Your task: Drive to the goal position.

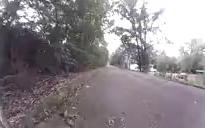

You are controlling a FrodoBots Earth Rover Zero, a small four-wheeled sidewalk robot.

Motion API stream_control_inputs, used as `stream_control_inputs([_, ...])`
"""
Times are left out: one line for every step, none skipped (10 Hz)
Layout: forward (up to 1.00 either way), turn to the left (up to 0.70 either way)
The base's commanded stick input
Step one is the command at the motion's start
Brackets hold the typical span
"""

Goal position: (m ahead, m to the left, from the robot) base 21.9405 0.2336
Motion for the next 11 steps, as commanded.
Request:
stream_control_inputs([0.7, 0.0])
stream_control_inputs([0.7, 0.0])
stream_control_inputs([0.7, 0.0])
stream_control_inputs([0.7, 0.0])
stream_control_inputs([0.7, 0.0])
stream_control_inputs([0.7, 0.0])
stream_control_inputs([0.7, 0.0])
stream_control_inputs([0.7, 0.0])
stream_control_inputs([0.7, 0.0])
stream_control_inputs([0.7, 0.0])
stream_control_inputs([0.7, 0.0])
